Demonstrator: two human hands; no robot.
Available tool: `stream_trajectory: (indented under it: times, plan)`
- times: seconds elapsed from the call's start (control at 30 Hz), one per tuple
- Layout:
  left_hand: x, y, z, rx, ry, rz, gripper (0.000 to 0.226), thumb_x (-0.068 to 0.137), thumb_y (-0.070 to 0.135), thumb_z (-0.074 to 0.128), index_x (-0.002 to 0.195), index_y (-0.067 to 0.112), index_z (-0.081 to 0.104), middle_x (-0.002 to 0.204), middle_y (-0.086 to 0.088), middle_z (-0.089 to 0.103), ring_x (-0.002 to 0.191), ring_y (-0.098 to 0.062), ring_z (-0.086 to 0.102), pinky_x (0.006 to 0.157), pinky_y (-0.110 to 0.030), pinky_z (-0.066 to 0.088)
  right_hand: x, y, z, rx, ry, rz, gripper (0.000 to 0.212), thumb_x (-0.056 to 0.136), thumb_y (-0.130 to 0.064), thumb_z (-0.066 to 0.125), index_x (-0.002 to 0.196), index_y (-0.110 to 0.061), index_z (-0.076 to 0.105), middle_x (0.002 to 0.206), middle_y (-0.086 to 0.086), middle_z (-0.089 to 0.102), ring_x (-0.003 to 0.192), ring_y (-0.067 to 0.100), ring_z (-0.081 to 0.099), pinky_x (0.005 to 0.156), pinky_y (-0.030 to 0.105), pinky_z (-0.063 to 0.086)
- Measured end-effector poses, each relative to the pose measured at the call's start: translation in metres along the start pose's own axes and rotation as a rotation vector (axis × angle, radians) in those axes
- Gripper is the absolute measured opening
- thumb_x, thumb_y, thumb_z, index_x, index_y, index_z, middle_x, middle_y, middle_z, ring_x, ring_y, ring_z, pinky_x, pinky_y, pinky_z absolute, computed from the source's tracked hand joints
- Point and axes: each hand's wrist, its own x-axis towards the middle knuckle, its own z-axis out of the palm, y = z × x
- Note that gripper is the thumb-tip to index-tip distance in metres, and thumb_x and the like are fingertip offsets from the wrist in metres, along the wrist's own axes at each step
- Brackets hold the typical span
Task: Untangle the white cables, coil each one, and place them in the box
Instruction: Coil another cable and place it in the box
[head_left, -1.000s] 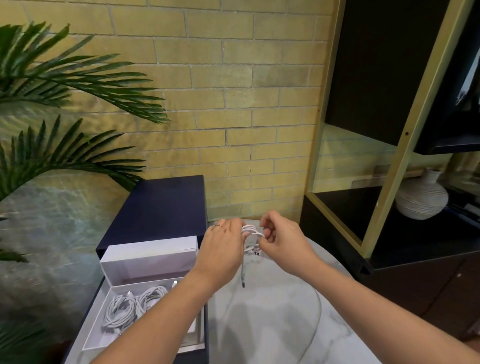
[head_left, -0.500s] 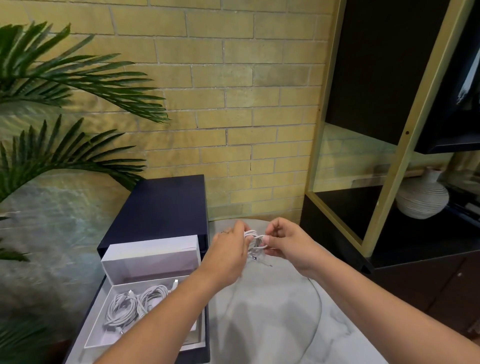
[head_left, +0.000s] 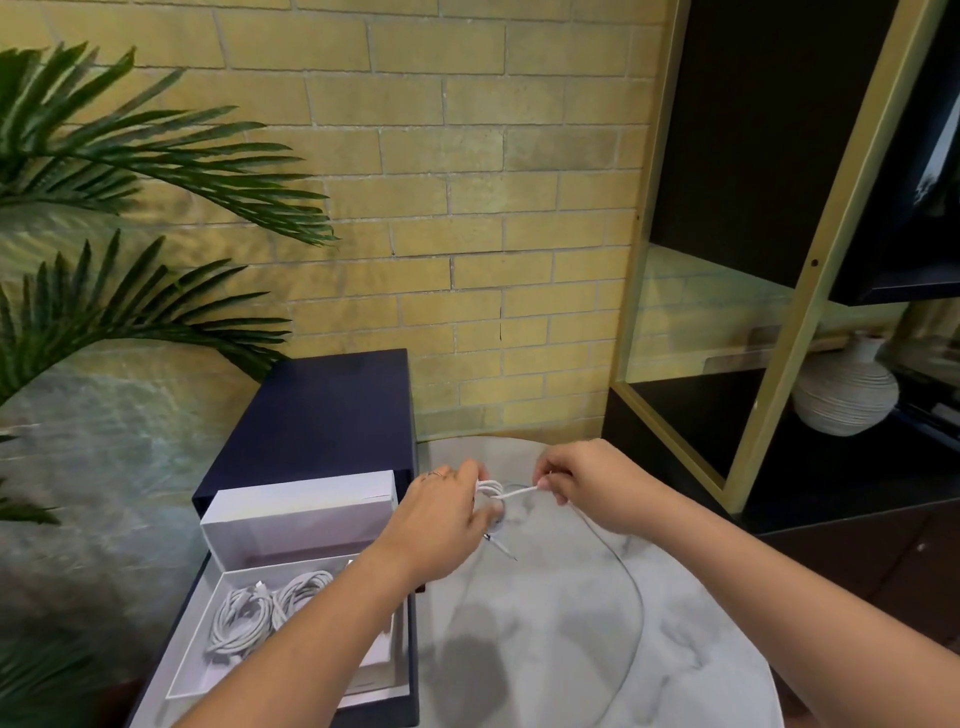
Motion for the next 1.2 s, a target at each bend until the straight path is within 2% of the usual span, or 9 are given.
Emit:
stream_trajectory:
  times: [0.13, 0.23, 0.47, 0.57, 0.63, 0.8, 0.93, 1.1, 1.2]
  plan:
    - [-0.001, 0.001, -0.003, -0.065, -0.064, -0.015, 0.021, 0.097, 0.042, 0.045, 0.106, 0.024, 0.051, 0.09, 0.001, 0.065, 0.092, -0.023, 0.056, 0.074, -0.036, 0.041, 0.001, -0.004, -0.003, -0.15, 0.036, -0.115, 0.018, 0.095, -0.017, 0.051, 0.096, -0.018, 0.069, 0.079, -0.009, 0.061, 0.078, 0.014, 0.058, 0.073, 0.036, 0.051]
    - [0.003, 0.0, -0.006, -0.204, -0.042, -0.115, 0.027, 0.098, 0.046, 0.044, 0.091, 0.02, 0.051, 0.075, 0.002, 0.061, 0.075, -0.021, 0.056, 0.067, -0.039, 0.042, 0.003, 0.0, -0.003, -0.128, 0.112, -0.121, 0.015, 0.095, -0.017, 0.053, 0.095, -0.017, 0.068, 0.084, -0.003, 0.066, 0.081, 0.016, 0.059, 0.075, 0.039, 0.051]
    - [0.009, 0.026, -0.013, -0.777, 0.142, -0.399, 0.032, 0.098, 0.039, 0.048, 0.077, 0.015, 0.053, 0.067, 0.001, 0.05, 0.065, -0.015, 0.046, 0.061, -0.029, 0.035, -0.002, 0.005, 0.017, 0.4, 0.298, 0.007, 0.009, 0.091, -0.004, 0.058, 0.093, -0.009, 0.065, 0.083, -0.001, 0.067, 0.076, 0.004, 0.062, 0.075, 0.025, 0.053]
    - [0.015, 0.042, -0.01, -1.069, 0.207, -0.575, 0.034, 0.098, 0.039, 0.046, 0.074, 0.016, 0.048, 0.065, 0.002, 0.043, 0.063, -0.013, 0.041, 0.065, -0.027, 0.036, -0.003, -0.004, 0.035, 0.593, 0.378, 0.033, 0.018, 0.091, 0.002, 0.054, 0.091, -0.012, 0.065, 0.085, 0.003, 0.069, 0.084, 0.012, 0.066, 0.081, 0.031, 0.055]
    - [0.021, 0.047, -0.006, -1.212, 0.26, -0.657, 0.036, 0.098, 0.041, 0.045, 0.073, 0.016, 0.045, 0.07, 0.0, 0.045, 0.07, -0.016, 0.044, 0.075, -0.032, 0.039, -0.004, -0.01, 0.045, 0.651, 0.378, 0.025, 0.022, 0.094, -0.007, 0.052, 0.093, -0.022, 0.067, 0.088, -0.001, 0.07, 0.088, 0.013, 0.066, 0.086, 0.034, 0.054]
    - [0.025, 0.054, -0.003, -1.238, 0.275, -0.649, 0.031, 0.103, 0.04, 0.033, 0.094, 0.016, 0.051, 0.09, 0.003, 0.055, 0.082, -0.009, 0.053, 0.076, -0.031, 0.041, -0.005, -0.025, 0.051, 0.856, 0.279, 0.045, 0.036, 0.086, -0.046, 0.054, 0.092, -0.014, 0.069, 0.09, 0.014, 0.066, 0.088, 0.025, 0.063, 0.089, 0.047, 0.05]
    - [0.023, 0.054, -0.004, -1.127, 0.177, -0.618, 0.022, 0.104, 0.038, 0.028, 0.111, 0.021, 0.039, 0.092, 0.012, 0.048, 0.085, -0.003, 0.047, 0.077, -0.026, 0.034, -0.001, -0.026, 0.049, 0.936, 0.313, 0.087, 0.012, 0.091, -0.019, 0.06, 0.098, -0.015, 0.069, 0.088, 0.003, 0.071, 0.087, 0.014, 0.066, 0.089, 0.038, 0.052]
    - [0.024, 0.039, 0.005, -0.863, 0.123, -0.536, 0.037, 0.103, 0.039, 0.031, 0.113, 0.013, 0.055, 0.117, -0.003, 0.057, 0.101, -0.016, 0.053, 0.082, -0.031, 0.039, 0.004, -0.027, 0.044, 1.027, 0.268, 0.193, 0.02, 0.091, -0.005, 0.053, 0.092, -0.017, 0.068, 0.083, 0.0, 0.069, 0.083, 0.012, 0.061, 0.076, 0.023, 0.047]
    - [0.021, 0.034, 0.008, -0.817, 0.07, -0.506, 0.035, 0.102, 0.038, 0.035, 0.112, 0.014, 0.059, 0.112, -0.003, 0.062, 0.099, -0.018, 0.057, 0.083, -0.034, 0.043, 0.006, -0.025, 0.039, 1.07, 0.195, 0.225, 0.022, 0.089, -0.002, 0.051, 0.094, -0.011, 0.07, 0.085, 0.002, 0.066, 0.082, 0.012, 0.056, 0.076, 0.026, 0.041]
